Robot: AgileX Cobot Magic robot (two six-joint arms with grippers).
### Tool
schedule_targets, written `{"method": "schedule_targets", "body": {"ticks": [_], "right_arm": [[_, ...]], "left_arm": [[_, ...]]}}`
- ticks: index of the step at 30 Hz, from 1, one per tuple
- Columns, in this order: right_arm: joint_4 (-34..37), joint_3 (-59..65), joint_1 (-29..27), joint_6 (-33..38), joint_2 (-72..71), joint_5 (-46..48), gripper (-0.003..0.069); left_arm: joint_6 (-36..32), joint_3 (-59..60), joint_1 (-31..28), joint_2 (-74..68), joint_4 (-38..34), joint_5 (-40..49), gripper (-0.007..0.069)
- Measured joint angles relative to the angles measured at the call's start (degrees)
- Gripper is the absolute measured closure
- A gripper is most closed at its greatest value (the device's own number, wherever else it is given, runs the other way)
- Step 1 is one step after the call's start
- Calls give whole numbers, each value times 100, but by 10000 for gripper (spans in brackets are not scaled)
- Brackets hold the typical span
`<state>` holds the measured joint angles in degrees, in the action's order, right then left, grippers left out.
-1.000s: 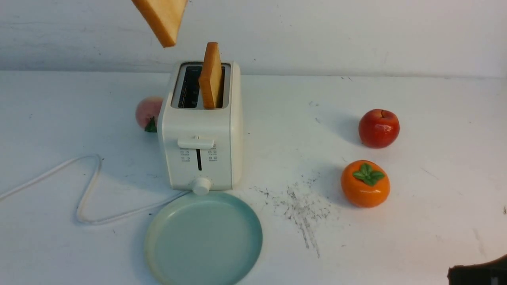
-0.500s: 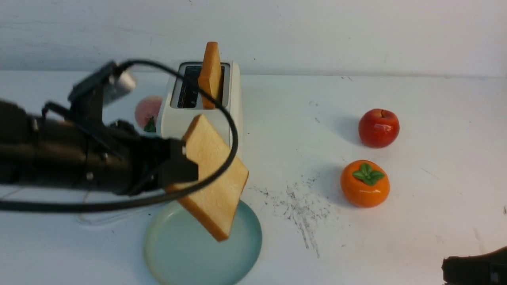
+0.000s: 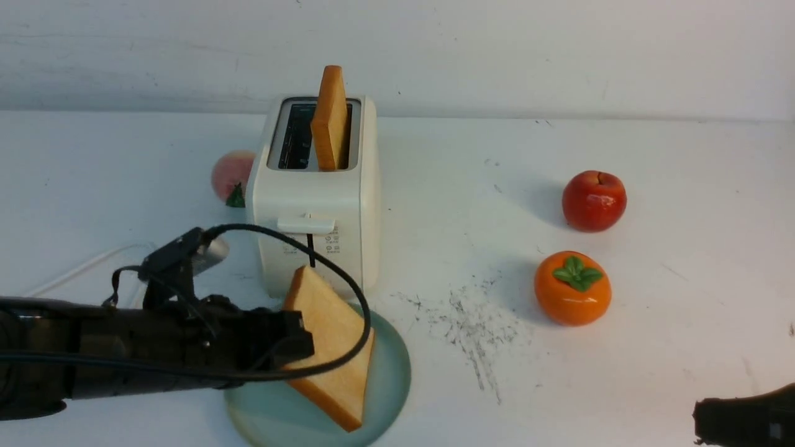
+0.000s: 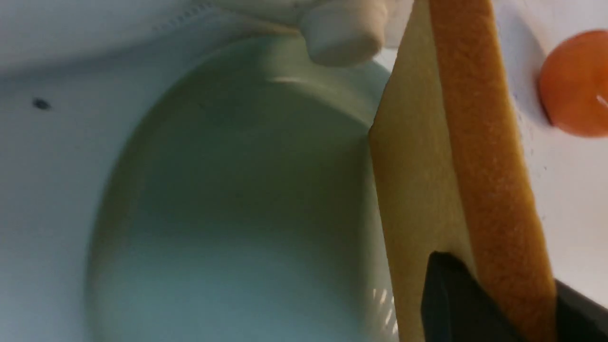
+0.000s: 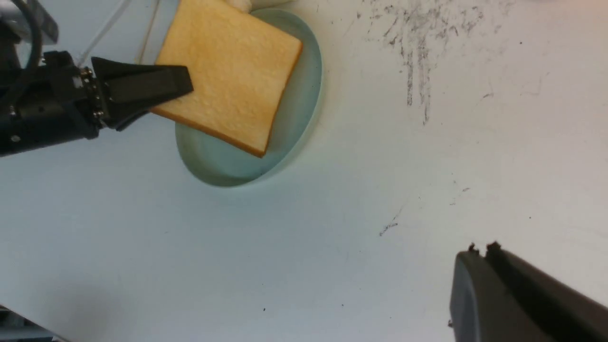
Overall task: Take toasted bread from bread machine on white table place on plate.
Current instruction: 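Place the slice of bread on the plate with the left gripper, then grasp the toast slice in the toaster and pull it up out of the slot with the right gripper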
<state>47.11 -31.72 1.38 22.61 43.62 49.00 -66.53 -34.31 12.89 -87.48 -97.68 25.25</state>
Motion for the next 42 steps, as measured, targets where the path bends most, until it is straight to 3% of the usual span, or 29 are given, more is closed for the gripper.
{"method": "schedule_targets", "body": {"ticks": [4,8,11,12,14,16,18,23,26,29,32,37,40,41,42], "right_arm": [[0,0,0,0,0,0,636],[0,0,0,39,0,-13,633],[0,-8,0,210,0,-27,631],[0,-16,0,210,0,-19,631],[-6,-138,0,232,0,19,631],[-54,-318,0,232,0,70,629],[-151,-591,0,196,0,109,627],[-313,-1301,0,-455,10,170,626],[-320,-1699,0,-645,131,201,626],[-320,-2340,0,-712,672,348,626],[-320,-2816,52,-726,1393,516,626],[-592,-3500,619,-889,2484,492,626],[-1334,-4272,1570,-1423,3444,193,623],[-1334,-4322,1570,-1460,3444,176,623],[-1887,-4756,2063,-1834,3928,56,619]], "left_arm": [[-36,0,0,-191,-21,168,516],[-42,0,0,-277,247,110,373],[144,0,0,-252,920,75,237],[171,0,0,-239,972,66,230],[762,0,0,-99,1653,-120,179],[1531,0,-6,80,2269,-332,178],[2479,0,-54,295,3112,-430,204],[4801,0,-107,1045,5334,-203,349],[5935,-37,-110,1527,6498,170,456],[7221,-160,-110,2311,8094,894,621],[8030,-287,-110,2977,9121,1465,638],[8794,-408,-110,4116,9853,1807,638],[8925,-419,-110,4881,9923,1940,638],[8931,-419,-110,4954,9923,1949,638],[8965,-419,-110,5203,9940,2085,638]]}}
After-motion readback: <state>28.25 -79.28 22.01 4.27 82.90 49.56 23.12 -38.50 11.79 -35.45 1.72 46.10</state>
